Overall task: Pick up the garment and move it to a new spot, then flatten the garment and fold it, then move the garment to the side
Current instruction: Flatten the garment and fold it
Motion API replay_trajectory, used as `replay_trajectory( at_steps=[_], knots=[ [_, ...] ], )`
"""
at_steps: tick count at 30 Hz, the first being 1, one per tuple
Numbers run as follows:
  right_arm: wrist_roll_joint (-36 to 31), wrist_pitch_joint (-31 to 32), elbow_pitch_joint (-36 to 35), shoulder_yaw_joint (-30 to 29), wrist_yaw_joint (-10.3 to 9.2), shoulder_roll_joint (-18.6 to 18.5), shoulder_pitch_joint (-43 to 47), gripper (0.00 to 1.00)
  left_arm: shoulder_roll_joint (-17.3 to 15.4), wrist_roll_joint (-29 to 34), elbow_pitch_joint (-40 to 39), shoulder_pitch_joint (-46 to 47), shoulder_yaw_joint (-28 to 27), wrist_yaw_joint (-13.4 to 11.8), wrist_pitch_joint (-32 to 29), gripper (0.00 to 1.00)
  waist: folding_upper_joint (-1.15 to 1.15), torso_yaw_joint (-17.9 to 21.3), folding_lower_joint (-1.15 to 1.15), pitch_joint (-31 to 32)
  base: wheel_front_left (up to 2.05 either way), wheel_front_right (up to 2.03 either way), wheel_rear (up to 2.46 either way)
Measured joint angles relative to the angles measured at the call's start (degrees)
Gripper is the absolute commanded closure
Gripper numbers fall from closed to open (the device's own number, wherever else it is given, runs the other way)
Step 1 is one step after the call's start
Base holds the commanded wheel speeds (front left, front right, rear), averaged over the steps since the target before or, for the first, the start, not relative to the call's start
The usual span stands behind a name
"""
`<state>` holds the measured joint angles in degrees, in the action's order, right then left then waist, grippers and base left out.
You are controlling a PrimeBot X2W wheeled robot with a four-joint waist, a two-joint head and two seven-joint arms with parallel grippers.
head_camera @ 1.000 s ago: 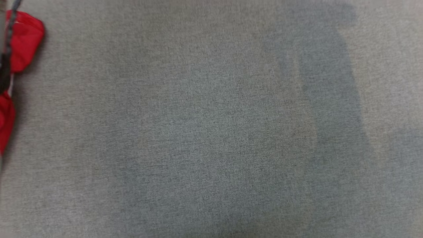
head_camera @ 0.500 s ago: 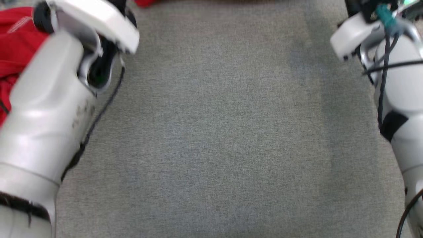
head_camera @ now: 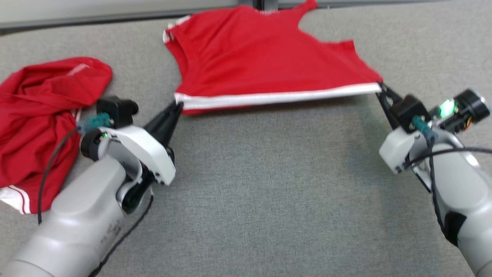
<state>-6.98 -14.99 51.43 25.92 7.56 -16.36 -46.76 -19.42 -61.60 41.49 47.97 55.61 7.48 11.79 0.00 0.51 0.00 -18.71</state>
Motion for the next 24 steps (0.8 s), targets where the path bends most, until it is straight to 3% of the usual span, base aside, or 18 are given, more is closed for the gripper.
replay_trajectory(
  at_steps=[15, 24],
  knots=[
    [16.95, -0.14, 1.12, 16.34, 0.0, -8.14, 10.04, 1.0, -1.48, -1.46, -6.06, -12.33, 9.73, 0.0, 0.75, 1.0, 0.0, 1.96, 0.0, 10.84, 0.0, 0.0, 0.0],
    [32.12, 3.0, -9.61, 31.11, 0.0, -19.06, 15.9, 1.0, -5.08, -1.8, -14.61, -19.42, 13.28, -1.23, -1.99, 1.0, 0.0, 3.0, 0.0, 15.49, 0.0, 0.0, 0.0]
  ],
)
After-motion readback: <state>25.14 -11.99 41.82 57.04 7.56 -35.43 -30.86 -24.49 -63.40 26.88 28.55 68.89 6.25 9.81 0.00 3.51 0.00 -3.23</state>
